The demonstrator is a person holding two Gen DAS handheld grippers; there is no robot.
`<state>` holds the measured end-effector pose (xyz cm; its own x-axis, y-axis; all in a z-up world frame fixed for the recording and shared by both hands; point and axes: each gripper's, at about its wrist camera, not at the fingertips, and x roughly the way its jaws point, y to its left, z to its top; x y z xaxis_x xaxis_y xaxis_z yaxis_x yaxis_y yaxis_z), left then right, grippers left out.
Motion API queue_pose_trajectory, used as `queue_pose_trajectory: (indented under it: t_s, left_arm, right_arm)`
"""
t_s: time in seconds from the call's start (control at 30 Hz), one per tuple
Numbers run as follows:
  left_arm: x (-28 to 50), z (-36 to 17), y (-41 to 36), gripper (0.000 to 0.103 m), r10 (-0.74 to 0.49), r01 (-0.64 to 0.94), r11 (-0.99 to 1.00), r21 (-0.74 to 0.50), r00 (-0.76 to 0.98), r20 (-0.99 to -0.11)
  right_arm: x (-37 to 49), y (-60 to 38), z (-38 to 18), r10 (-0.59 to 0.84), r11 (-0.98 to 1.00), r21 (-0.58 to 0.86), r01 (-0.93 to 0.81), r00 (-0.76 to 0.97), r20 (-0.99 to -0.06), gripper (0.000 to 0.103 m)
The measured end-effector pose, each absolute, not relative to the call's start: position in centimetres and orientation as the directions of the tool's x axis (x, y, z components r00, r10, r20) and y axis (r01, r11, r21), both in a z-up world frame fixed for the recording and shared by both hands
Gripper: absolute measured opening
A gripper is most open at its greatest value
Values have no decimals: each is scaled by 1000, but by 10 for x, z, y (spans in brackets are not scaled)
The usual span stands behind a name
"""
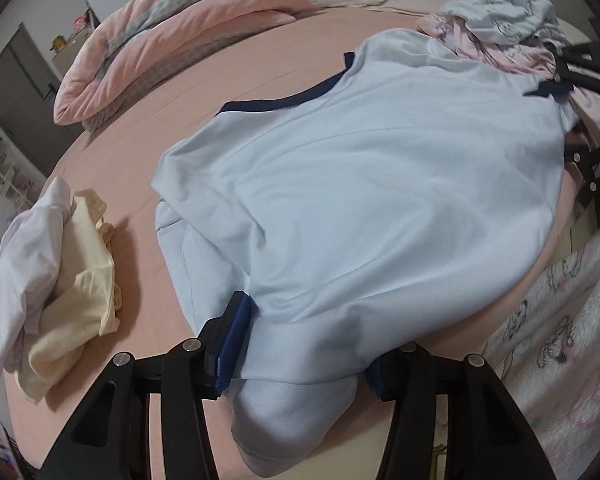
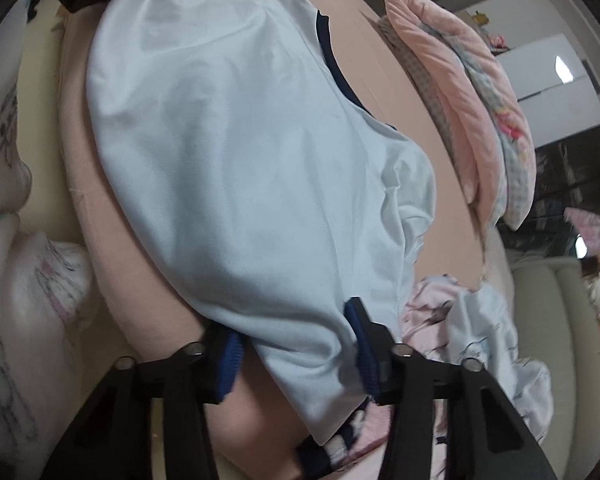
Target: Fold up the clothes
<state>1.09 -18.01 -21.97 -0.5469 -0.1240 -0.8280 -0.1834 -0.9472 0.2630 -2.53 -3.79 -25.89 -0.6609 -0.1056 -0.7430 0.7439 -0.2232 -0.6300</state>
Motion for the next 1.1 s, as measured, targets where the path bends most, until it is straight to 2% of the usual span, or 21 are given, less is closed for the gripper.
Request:
queue_pose_trajectory:
  t_s: [0.17,0.23,0.37,0.73,0.83,1.1]
  left_arm:
    - [11,-213,-190,44,-94,-131,-971,201,-562,-822]
    - [12,-208,-198,36,-61,-102,-984,145,-569,-820]
    - [6,-202,-216,33,21,-73,-997,24,-557,-830]
    - [-1,-185,-232,33,114,-51,-993,-102,-540,-834]
    - [-4,-179,-231,33,114,-36,-993,-112,-538,-835]
    - [15,-166,-218,33,18,-54,-998,17,-586,-810]
  right_arm:
    - [-30,-37,-253,-99,-289,-570,769,-616,-782,34]
    - [-32,-34,-246,-117,-322,-531,784,-589,-800,29]
    - [-39,-27,-229,-152,-376,-465,802,-548,-823,20]
    - [-64,-13,-193,-277,-512,-273,814,-458,-845,20]
    - [-70,-8,-185,-317,-556,-213,803,-441,-840,20]
    - [-73,3,-175,-399,-615,-125,778,-445,-802,20]
